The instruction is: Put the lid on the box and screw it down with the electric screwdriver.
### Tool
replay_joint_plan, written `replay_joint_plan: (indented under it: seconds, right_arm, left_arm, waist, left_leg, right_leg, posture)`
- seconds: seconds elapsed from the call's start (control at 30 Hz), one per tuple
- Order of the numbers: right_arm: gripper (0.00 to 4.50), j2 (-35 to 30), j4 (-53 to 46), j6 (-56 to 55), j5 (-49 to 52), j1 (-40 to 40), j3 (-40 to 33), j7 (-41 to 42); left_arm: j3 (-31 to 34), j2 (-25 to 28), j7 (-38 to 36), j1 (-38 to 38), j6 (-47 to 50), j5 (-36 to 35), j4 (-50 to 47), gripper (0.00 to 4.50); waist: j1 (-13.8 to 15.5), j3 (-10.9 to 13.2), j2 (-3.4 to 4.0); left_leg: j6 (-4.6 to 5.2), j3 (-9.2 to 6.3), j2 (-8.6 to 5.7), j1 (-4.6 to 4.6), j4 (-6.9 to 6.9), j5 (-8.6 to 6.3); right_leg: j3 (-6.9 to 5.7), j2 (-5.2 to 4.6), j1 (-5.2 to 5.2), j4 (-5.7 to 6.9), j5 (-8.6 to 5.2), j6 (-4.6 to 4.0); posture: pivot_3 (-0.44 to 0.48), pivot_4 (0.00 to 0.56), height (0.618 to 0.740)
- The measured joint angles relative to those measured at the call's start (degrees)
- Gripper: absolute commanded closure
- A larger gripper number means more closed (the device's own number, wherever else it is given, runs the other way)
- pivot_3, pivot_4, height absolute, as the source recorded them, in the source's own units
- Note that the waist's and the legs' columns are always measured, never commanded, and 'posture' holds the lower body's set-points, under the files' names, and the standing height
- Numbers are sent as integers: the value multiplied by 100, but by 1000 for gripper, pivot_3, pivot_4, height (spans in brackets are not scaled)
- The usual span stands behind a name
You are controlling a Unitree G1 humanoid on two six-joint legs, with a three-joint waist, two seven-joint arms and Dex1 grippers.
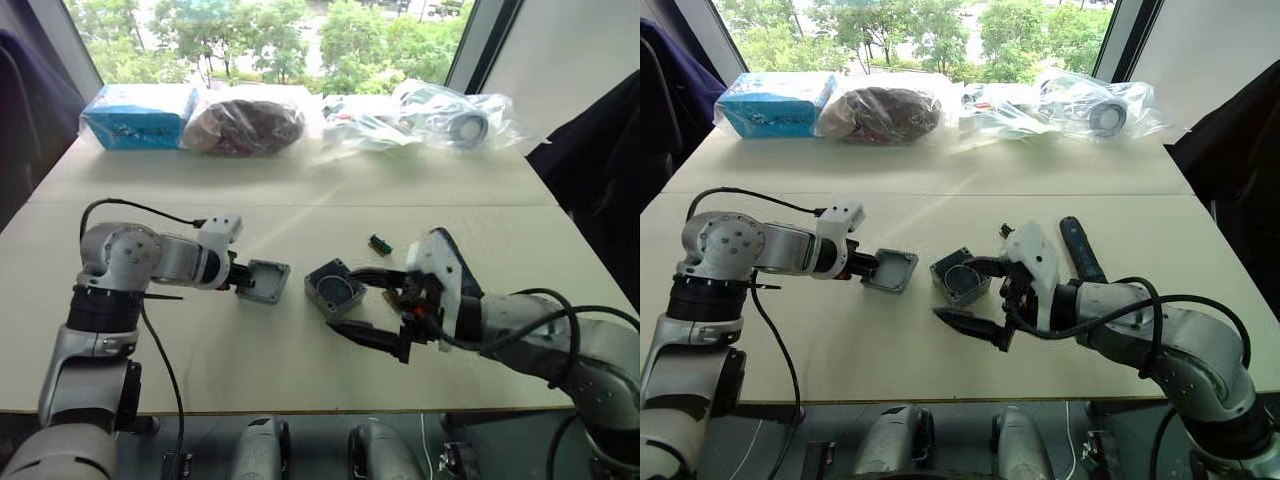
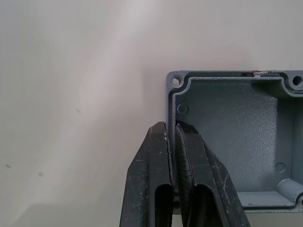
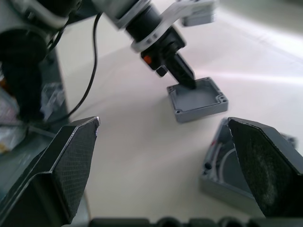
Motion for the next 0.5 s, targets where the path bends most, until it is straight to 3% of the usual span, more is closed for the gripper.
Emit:
replay_joint_plan:
  seconds: [0.1, 0.2, 0.37, 0.5]
  right_arm:
    - [0, 806, 968, 8, 105, -818, -197, -751]
    - [0, 1294, 1676, 76, 238, -1419, -295, -1297]
    - [0, 2030, 2813, 211, 617, -2148, -627, -2066]
    - [0, 2182, 2943, 320, 919, -2300, -790, -2307]
  left_arm:
    - [158, 100, -1133, -462, -1633, 719, -54, 4435]
    - [256, -145, -1732, -689, -2512, 1021, -353, 4435]
    - [-42, -813, -2157, -427, -2933, 1462, -374, 4435]
    - [-96, -1007, -2314, -426, -3081, 1726, -468, 4435]
  waist:
    - [-2, 1, 6]
    - [16, -3, 12]
    - [-14, -1, 12]
    - [-14, -1, 12]
  left_leg:
    - [-2, 11, 0, -4, -2, 1]
    - [-1, 13, 5, -4, -12, 0]
    - [3, 39, 0, -19, -7, -1]
    - [3, 38, 3, -50, -7, -1]
  right_leg:
    - [1, -2, -6, -4, 4, -8]
    - [2, -12, 1, -19, 3, -8]
    - [11, -24, -21, -11, 6, -1]
    - [12, -18, -54, -6, 6, -1]
  posture:
    - [0, 150, 740]
    - [0, 150, 740]
    - [0, 150, 740]
    - [0, 150, 740]
